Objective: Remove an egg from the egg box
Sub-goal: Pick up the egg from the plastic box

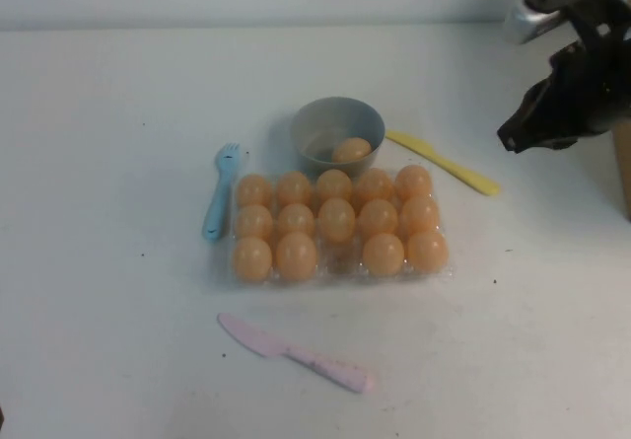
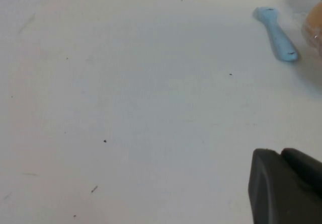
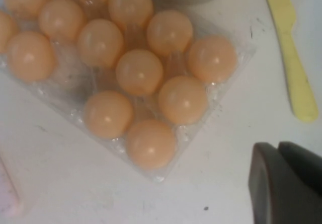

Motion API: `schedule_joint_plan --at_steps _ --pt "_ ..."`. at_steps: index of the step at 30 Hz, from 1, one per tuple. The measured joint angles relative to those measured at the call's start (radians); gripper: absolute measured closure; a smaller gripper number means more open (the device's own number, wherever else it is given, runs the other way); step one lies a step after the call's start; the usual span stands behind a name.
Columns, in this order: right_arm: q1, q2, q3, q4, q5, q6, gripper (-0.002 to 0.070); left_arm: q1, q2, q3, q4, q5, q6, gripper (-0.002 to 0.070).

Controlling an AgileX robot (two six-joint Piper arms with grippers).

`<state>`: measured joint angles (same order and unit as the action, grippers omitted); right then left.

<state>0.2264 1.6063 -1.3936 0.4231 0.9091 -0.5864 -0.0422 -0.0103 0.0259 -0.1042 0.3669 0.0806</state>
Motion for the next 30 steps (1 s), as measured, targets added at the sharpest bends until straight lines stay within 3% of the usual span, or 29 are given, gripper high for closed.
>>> schedule_joint_plan --at_steps 4,10,12,18,30 --pt "0.047 0.125 -0.138 -0.133 0.084 0.136 0.0619 0.0 0.0 0.0 0.0 0.0 0.0 0.0678" --pt "0.107 0.268 -0.283 -0.181 0.135 0.259 0.0344 0.0 0.0 0.0 0.0 0.0 0.0 0.0678" --pt "0.134 0.312 -0.322 -0.206 0.149 0.291 0.0305 0.0 0.0 0.0 0.0 0.0 0.0 0.0678" --pt "0.206 0.456 -0.469 -0.314 0.258 0.421 0.0293 0.0 0.0 0.0 0.0 0.0 0.0 0.0678" --pt "0.217 0.557 -0.581 -0.304 0.318 0.503 0.0251 0.0 0.0 0.0 0.0 0.006 0.0 0.0678"
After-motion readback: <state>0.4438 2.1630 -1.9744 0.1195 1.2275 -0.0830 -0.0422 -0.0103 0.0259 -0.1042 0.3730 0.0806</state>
